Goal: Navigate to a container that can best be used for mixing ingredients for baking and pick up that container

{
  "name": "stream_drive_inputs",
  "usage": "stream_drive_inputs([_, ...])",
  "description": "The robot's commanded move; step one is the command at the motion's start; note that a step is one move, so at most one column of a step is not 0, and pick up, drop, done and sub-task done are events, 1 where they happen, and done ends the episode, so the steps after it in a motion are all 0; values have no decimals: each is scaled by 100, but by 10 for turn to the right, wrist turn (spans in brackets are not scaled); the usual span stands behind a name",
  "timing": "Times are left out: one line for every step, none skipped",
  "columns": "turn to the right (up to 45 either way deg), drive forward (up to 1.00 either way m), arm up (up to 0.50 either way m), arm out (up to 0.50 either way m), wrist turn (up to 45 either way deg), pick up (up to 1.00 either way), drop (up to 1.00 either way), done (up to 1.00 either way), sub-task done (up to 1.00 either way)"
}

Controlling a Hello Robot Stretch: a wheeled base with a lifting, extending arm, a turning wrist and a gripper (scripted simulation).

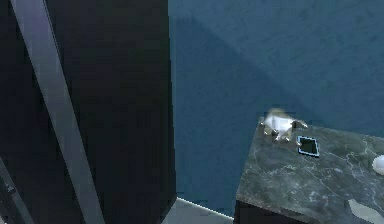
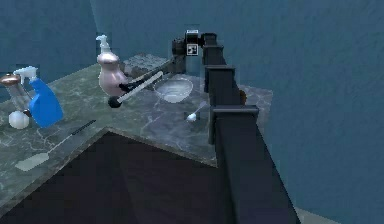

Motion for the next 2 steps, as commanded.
stream_drive_inputs([0,0,0,0,450,0,0,0,0])
stream_drive_inputs([0,0,0,0,270,0,0,0,0])
